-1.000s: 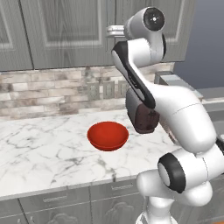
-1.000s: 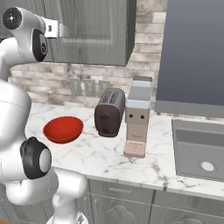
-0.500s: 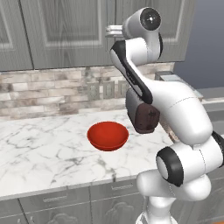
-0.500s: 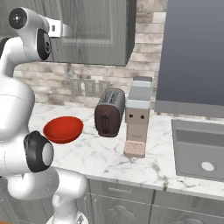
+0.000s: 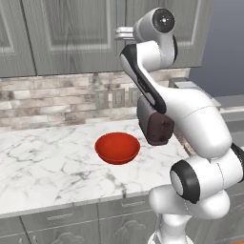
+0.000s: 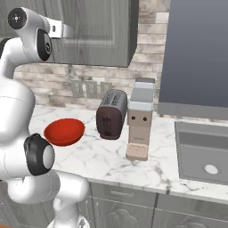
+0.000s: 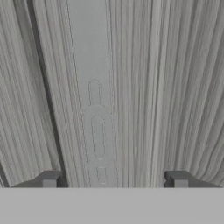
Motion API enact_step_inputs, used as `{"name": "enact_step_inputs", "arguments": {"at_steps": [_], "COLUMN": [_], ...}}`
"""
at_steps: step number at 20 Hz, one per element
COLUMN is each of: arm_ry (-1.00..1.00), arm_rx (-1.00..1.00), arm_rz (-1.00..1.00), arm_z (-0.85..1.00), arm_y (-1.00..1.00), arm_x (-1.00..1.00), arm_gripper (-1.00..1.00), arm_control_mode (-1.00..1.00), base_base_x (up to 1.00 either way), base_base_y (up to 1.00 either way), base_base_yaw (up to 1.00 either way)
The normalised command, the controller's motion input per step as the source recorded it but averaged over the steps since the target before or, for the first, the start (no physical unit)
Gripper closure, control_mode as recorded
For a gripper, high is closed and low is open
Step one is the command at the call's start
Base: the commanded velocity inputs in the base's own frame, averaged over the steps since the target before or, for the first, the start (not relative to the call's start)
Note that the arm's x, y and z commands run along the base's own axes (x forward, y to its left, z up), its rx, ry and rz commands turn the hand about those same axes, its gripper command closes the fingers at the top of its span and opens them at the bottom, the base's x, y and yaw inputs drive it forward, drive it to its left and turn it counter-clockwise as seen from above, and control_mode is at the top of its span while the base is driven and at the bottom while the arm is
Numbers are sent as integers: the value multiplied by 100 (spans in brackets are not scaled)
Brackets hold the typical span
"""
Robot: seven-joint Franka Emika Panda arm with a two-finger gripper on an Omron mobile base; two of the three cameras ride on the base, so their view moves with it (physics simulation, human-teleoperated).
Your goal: Open the cabinet. Pick the orange and peach from the cabinet and place them into the bowl. Then close the cabinet.
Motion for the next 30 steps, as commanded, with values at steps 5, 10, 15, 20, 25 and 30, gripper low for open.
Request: {"name": "enact_step_inputs", "arguments": {"at_steps": [5,10,15,20,25,30], "arm_ry": [0,0,0,-3,-8,-5], "arm_rx": [0,0,0,0,0,0], "arm_rz": [0,0,0,0,0,1], "arm_z": [0,0,0,0,0,0], "arm_y": [0,0,0,0,-5,-14], "arm_x": [0,0,0,-1,-25,-42], "arm_gripper": [100,100,100,100,100,100], "arm_control_mode": [-100,-100,-100,-100,-100,-100], "base_base_x": [0,0,0,0,0,0], "base_base_y": [0,0,0,0,0,0], "base_base_yaw": [0,0,0,0,0,0]}}
